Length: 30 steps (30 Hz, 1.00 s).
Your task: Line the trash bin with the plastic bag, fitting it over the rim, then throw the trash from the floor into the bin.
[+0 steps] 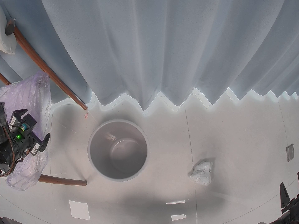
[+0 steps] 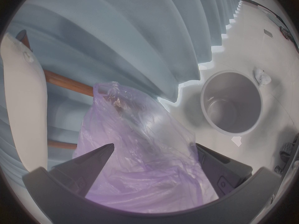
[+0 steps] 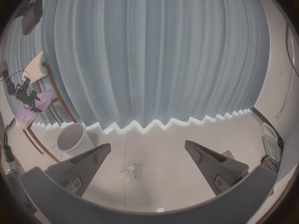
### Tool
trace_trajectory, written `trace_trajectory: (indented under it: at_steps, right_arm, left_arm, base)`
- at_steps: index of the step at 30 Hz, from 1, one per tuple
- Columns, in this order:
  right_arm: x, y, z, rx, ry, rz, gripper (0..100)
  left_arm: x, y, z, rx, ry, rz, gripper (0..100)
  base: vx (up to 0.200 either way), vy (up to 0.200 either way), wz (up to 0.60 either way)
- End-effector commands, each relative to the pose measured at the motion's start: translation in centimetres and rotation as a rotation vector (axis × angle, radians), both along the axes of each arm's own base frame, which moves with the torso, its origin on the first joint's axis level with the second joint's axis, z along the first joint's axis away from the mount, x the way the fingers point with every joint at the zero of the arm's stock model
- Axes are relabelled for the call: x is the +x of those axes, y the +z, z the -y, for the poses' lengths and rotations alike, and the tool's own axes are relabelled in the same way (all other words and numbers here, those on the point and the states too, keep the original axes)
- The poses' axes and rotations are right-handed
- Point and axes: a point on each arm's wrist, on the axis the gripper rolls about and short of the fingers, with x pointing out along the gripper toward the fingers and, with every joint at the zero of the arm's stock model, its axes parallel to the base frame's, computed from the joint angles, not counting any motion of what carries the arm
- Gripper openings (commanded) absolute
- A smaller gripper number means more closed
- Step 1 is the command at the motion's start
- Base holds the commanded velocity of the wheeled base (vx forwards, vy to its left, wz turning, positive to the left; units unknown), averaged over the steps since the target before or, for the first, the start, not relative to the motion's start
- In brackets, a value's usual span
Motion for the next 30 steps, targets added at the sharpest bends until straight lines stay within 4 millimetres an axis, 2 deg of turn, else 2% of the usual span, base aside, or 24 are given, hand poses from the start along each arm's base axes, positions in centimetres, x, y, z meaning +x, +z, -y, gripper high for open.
trace_trajectory:
  at_steps: [1, 2, 3, 10, 12, 14, 20, 27, 28, 30]
  right_arm:
    - [0.0, -0.5, 0.0, 0.0, 0.0, -0.001, 100]
    - [0.0, -0.5, 0.0, 0.0, 0.0, -0.001, 100]
    - [0.0, -0.5, 0.0, 0.0, 0.0, -0.001, 100]
    - [0.0, -0.5, 0.0, 0.0, 0.0, -0.001, 100]
    - [0.0, -0.5, 0.0, 0.0, 0.0, -0.001, 100]
    - [0.0, -0.5, 0.0, 0.0, 0.0, -0.001, 100]
    - [0.0, -0.5, 0.0, 0.0, 0.0, -0.001, 100]
    - [0.0, -0.5, 0.0, 0.0, 0.0, -0.001, 100]
    - [0.0, -0.5, 0.0, 0.0, 0.0, -0.001, 100]
    - [0.0, -0.5, 0.0, 0.0, 0.0, -0.001, 100]
  left_arm:
    - [-0.1, 0.0, -0.2, -0.001, 0.012, 0.005, 100]
    - [-0.2, -0.2, -0.2, 0.0, 0.012, -0.001, 100]
    - [-0.3, -0.3, -0.3, 0.001, 0.014, -0.005, 0]
    - [-0.5, -0.3, -0.6, -0.004, 0.035, 0.0, 0]
    - [-0.9, 0.2, -0.7, -0.03, 0.041, 0.033, 0]
    - [-2.2, 1.4, -0.6, -0.128, 0.05, 0.114, 0]
    - [-4.0, 2.7, -0.6, -0.357, -0.009, 0.228, 0]
    - [-5.8, 3.5, -0.4, -0.658, -0.202, 0.256, 0]
    - [-5.8, 3.5, -0.4, -0.658, -0.202, 0.256, 0]
    - [-6.2, 3.6, -0.2, -0.784, -0.258, 0.243, 0]
  base:
    - [0.0, 0.0, 0.0]
    - [0.0, 0.0, 0.0]
    - [0.0, 0.0, 0.0]
    - [0.0, 0.0, 0.0]
    - [0.0, 0.0, 0.0]
    - [0.0, 0.0, 0.0]
    - [0.0, 0.0, 0.0]
    - [0.0, 0.0, 0.0]
    - [0.0, 0.0, 0.0]
    - [0.0, 0.0, 0.0]
